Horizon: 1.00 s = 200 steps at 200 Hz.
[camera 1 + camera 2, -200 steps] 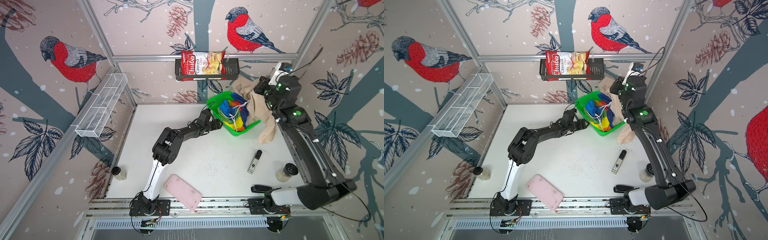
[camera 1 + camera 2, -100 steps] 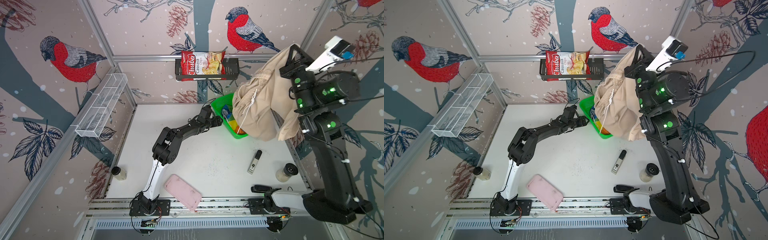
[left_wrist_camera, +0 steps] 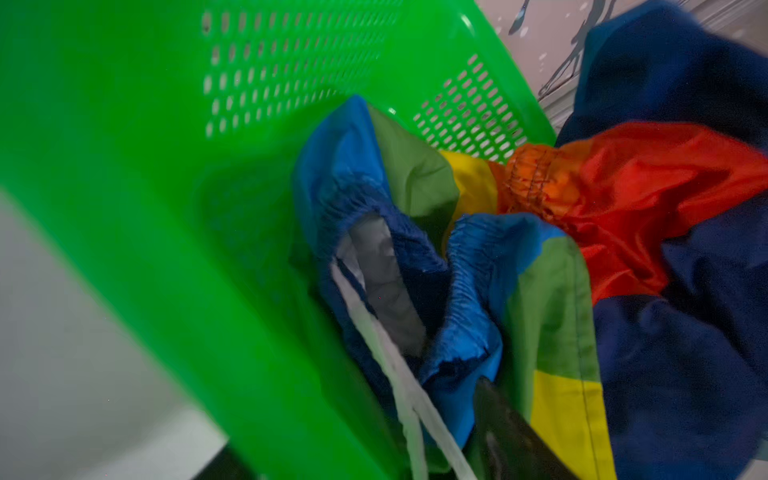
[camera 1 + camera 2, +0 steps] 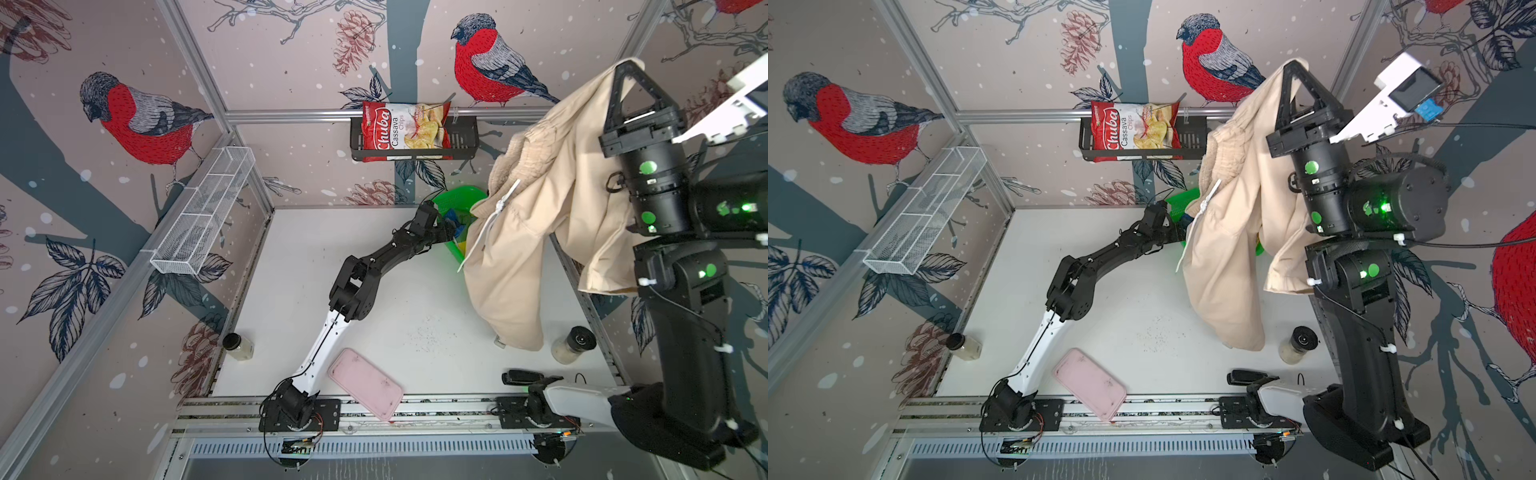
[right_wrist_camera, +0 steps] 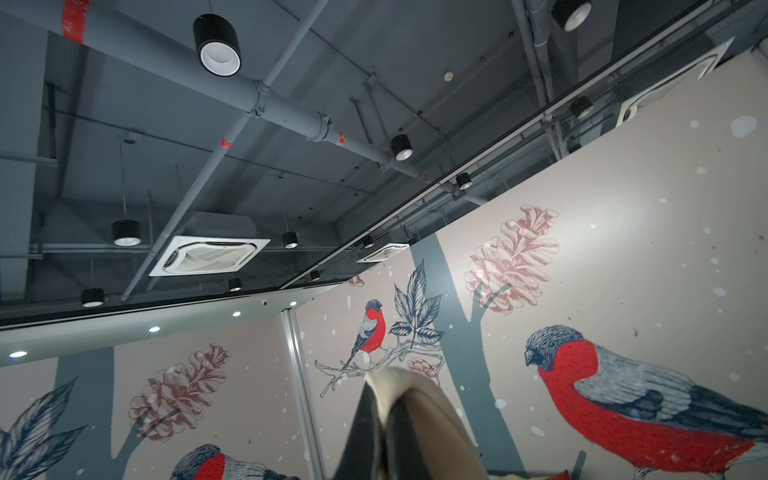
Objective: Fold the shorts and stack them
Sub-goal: 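Lift the beige shorts out of the basket with right gripper while left withdraws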
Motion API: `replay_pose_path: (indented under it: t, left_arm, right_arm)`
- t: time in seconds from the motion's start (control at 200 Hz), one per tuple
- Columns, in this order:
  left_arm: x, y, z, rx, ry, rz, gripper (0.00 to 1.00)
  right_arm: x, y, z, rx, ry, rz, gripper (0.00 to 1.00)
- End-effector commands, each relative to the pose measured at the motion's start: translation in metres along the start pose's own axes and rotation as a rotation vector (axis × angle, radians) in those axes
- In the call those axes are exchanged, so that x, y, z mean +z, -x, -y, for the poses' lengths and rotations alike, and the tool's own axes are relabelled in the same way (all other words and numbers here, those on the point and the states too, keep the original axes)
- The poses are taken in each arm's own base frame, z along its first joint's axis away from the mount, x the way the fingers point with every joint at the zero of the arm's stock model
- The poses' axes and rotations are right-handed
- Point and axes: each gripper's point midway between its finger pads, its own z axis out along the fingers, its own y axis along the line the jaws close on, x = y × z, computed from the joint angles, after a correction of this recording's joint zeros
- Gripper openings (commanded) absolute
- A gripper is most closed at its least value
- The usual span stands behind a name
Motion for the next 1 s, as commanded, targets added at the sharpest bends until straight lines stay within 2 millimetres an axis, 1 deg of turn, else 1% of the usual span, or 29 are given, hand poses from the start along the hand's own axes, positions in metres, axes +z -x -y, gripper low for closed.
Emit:
replay_pose_path:
  t: [0.0,0.07,0.105,0.16,0.225,0.325,0.44,0.52,0.565,0.6,0.64,0.665,0.7,0.705,0.72,0.74,0.745,0.755,0.785,0.79,0.896,0.931,0.946,0.961,0.996]
  left_arm:
    - [0.005,-0.013,0.027,0.020,-0.068,-0.035,0.62]
    - [0.006,-0.016,0.040,0.028,-0.097,-0.024,0.59]
    - [0.007,-0.015,0.046,0.029,-0.118,-0.017,0.50]
    - [0.008,-0.016,0.057,0.028,-0.150,-0.010,0.42]
    - [0.010,-0.017,0.066,0.016,-0.175,-0.005,0.40]
    - [0.012,-0.021,0.082,-0.031,-0.254,-0.012,0.49]
    - [0.012,-0.030,0.108,-0.090,-0.375,-0.030,0.56]
    - [0.006,-0.030,0.127,-0.108,-0.451,-0.044,0.64]
    - [-0.002,-0.024,0.136,-0.102,-0.481,-0.052,0.67]
    - [-0.011,-0.017,0.140,-0.097,-0.498,-0.056,0.68]
    - [-0.027,-0.004,0.146,-0.086,-0.518,-0.047,0.69]
    - [-0.034,0.003,0.141,-0.088,-0.512,-0.040,0.70]
    - [-0.053,0.019,0.141,-0.077,-0.515,-0.012,0.71]
    - [-0.057,0.023,0.143,-0.073,-0.519,-0.004,0.71]
    - [-0.064,0.028,0.140,-0.073,-0.515,0.005,0.71]
    - [-0.075,0.036,0.136,-0.069,-0.507,0.024,0.72]
    - [-0.076,0.036,0.132,-0.071,-0.500,0.026,0.73]
    - [-0.083,0.042,0.132,-0.068,-0.499,0.039,0.73]
    - [-0.102,0.055,0.124,-0.068,-0.485,0.072,0.73]
    - [-0.106,0.059,0.125,-0.065,-0.488,0.081,0.74]
    - [-0.168,0.090,0.082,-0.095,-0.414,0.176,0.76]
    - [-0.184,0.091,0.062,-0.112,-0.382,0.197,0.77]
    - [-0.195,0.097,0.057,-0.114,-0.375,0.217,0.77]
    - [-0.199,0.093,0.045,-0.129,-0.352,0.218,0.77]
    - [-0.220,0.096,0.030,-0.143,-0.322,0.244,0.78]
  right_arm:
    - [-0.009,0.008,-0.007,0.039,0.032,0.034,0.00]
    - [-0.014,0.005,-0.005,0.040,0.021,0.027,0.00]
    - [-0.015,0.004,-0.004,0.041,0.015,0.024,0.00]
    - [-0.016,0.002,-0.003,0.046,0.012,0.016,0.00]
    - [-0.016,-0.002,-0.002,0.057,0.013,0.006,0.00]
    - [-0.013,-0.010,-0.001,0.075,0.015,-0.019,0.00]
    - [-0.011,-0.019,-0.002,0.111,0.029,-0.045,0.00]
    - [-0.009,-0.022,-0.005,0.126,0.043,-0.068,0.00]
    - [-0.006,-0.025,-0.006,0.137,0.052,-0.087,0.00]
    - [-0.003,-0.028,-0.007,0.149,0.060,-0.103,0.00]
    - [0.000,-0.032,-0.010,0.164,0.077,-0.120,0.00]
    - [0.003,-0.035,-0.012,0.173,0.092,-0.131,0.00]
    - [0.004,-0.034,-0.018,0.190,0.119,-0.139,0.00]
    - [0.008,-0.040,-0.016,0.194,0.117,-0.149,0.00]
    - [0.013,-0.049,-0.014,0.203,0.118,-0.167,0.00]
    - [0.015,-0.051,-0.016,0.217,0.130,-0.174,0.00]
    - [0.015,-0.053,-0.016,0.220,0.132,-0.178,0.00]
    - [0.016,-0.054,-0.017,0.228,0.139,-0.181,0.00]
    - [0.019,-0.061,-0.019,0.247,0.158,-0.196,0.00]
    - [0.019,-0.062,-0.020,0.249,0.163,-0.198,0.00]
    - [0.026,-0.081,-0.032,0.287,0.215,-0.232,0.00]
    - [0.028,-0.088,-0.035,0.287,0.225,-0.244,0.00]
    - [0.028,-0.091,-0.036,0.287,0.228,-0.251,0.00]
    - [0.029,-0.095,-0.038,0.289,0.230,-0.258,0.00]
    - [0.029,-0.104,-0.041,0.290,0.233,-0.277,0.00]
